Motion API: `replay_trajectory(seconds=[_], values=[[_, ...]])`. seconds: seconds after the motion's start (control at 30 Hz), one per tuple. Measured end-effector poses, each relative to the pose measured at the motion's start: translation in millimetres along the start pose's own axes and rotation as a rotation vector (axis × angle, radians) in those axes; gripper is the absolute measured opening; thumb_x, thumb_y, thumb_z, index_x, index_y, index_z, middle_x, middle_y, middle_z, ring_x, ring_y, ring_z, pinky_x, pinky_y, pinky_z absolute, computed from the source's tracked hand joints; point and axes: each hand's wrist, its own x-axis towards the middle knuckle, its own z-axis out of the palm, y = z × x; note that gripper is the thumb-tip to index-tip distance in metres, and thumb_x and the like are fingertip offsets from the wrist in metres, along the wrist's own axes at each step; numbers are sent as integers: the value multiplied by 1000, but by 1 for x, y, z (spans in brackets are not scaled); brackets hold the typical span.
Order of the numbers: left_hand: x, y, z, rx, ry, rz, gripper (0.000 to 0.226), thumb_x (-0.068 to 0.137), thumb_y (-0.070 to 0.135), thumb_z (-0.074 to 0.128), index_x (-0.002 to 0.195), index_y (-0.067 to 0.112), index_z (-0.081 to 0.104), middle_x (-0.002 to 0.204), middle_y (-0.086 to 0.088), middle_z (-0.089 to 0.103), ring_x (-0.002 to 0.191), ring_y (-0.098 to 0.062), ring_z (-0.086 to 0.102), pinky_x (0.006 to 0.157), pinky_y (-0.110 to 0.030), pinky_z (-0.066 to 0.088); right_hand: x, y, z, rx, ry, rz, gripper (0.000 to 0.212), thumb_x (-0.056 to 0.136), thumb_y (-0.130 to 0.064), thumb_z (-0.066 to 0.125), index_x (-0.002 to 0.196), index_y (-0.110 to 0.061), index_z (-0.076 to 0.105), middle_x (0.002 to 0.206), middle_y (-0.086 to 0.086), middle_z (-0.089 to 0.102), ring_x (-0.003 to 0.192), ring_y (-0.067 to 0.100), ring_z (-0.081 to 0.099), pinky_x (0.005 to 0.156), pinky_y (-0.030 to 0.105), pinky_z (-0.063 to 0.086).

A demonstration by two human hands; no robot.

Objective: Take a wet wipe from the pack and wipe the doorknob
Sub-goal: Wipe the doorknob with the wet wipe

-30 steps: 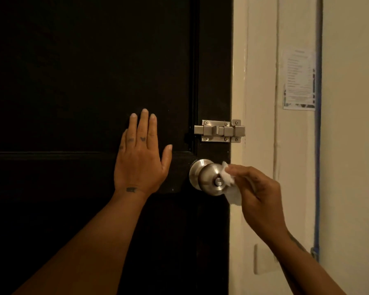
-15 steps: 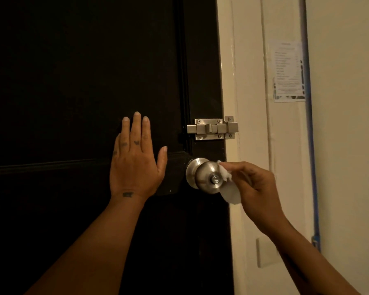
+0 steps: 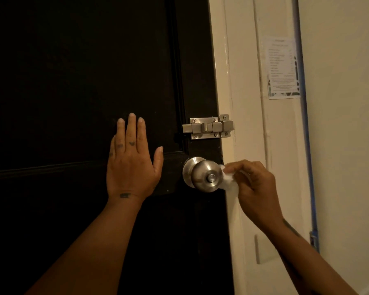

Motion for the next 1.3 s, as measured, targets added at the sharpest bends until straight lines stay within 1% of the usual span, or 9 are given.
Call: replay_trajectory(seconds=[0.13, 0.27, 0.37, 0.57, 0.67, 0.77, 0.93, 1.13, 1.3], values=[[0, 0, 0, -2, 0, 0, 69, 87, 46, 23, 141, 4, 15, 152, -19, 20, 141, -34, 14, 109, -41, 14, 17, -19, -13, 180, 63, 98, 49, 83, 17, 46, 79, -30, 58, 83, -14, 62, 84, -5, 58, 71, 12, 49], [0, 1, 0, -4, -10, -6, 68, 87, 45, 24, 141, 5, 16, 152, -19, 20, 141, -34, 14, 110, -41, 15, 33, -45, -12, 628, -42, 201, 37, 85, 6, 48, 79, -27, 61, 82, -13, 63, 79, 2, 59, 66, 19, 51], [0, 1, -1, -14, -15, -11, 66, 88, 42, 30, 141, 5, 17, 152, -19, 20, 141, -34, 14, 111, -43, 16, 28, -43, 5, 393, -132, 244, 33, 86, 2, 49, 79, -29, 60, 86, -11, 60, 78, -2, 56, 68, 21, 47], [1, 2, -2, -33, -12, -4, 64, 91, 38, 40, 141, 6, 17, 153, -19, 18, 142, -34, 12, 111, -42, 13, 16, -24, 22, -45, 142, -56, 8, 81, -11, 54, 86, -12, 59, 86, -10, 52, 82, 14, 52, 71, 9, 42], [0, 1, -2, -39, -18, -8, 63, 91, 38, 40, 141, 6, 17, 153, -19, 18, 142, -34, 11, 110, -42, 13, 7, -25, 25, -208, 146, -152, 28, 79, -28, 53, 85, -3, 64, 88, 10, 59, 84, 16, 50, 71, 5, 38], [0, 1, -1, -27, -10, -13, 65, 89, 42, 33, 141, 6, 17, 152, -19, 19, 141, -34, 13, 110, -42, 14, -13, -23, 29, -371, 109, -205, 45, 82, -41, 51, 104, -3, 60, 105, 18, 61, 99, 17, 45, 82, 23, 45], [0, 1, 0, -10, -8, -13, 66, 87, 45, 26, 140, 6, 18, 152, -19, 21, 141, -34, 14, 109, -41, 14, -37, -26, 41, -315, 41, -153, 51, 95, -45, 23, 128, -8, 38, 137, 7, 30, 126, 25, 29, 104, 36, 24], [0, 3, -2, -31, -28, -20, 65, 90, 38, 39, 142, 5, 17, 154, -18, 16, 142, -32, 9, 112, -43, 14, -16, -33, 55, -404, -30, -232, 54, 96, -46, 14, 124, -10, 43, 135, 18, 47, 129, 32, 24, 99, 53, 34], [0, 1, -1, -9, -15, -20, 66, 88, 44, 26, 140, 4, 19, 152, -19, 21, 141, -34, 14, 110, -43, 17, -34, -27, 55, -213, 65, -203, 46, 96, -47, 21, 122, -16, 43, 142, 5, 34, 132, 31, 24, 106, 41, 23]])
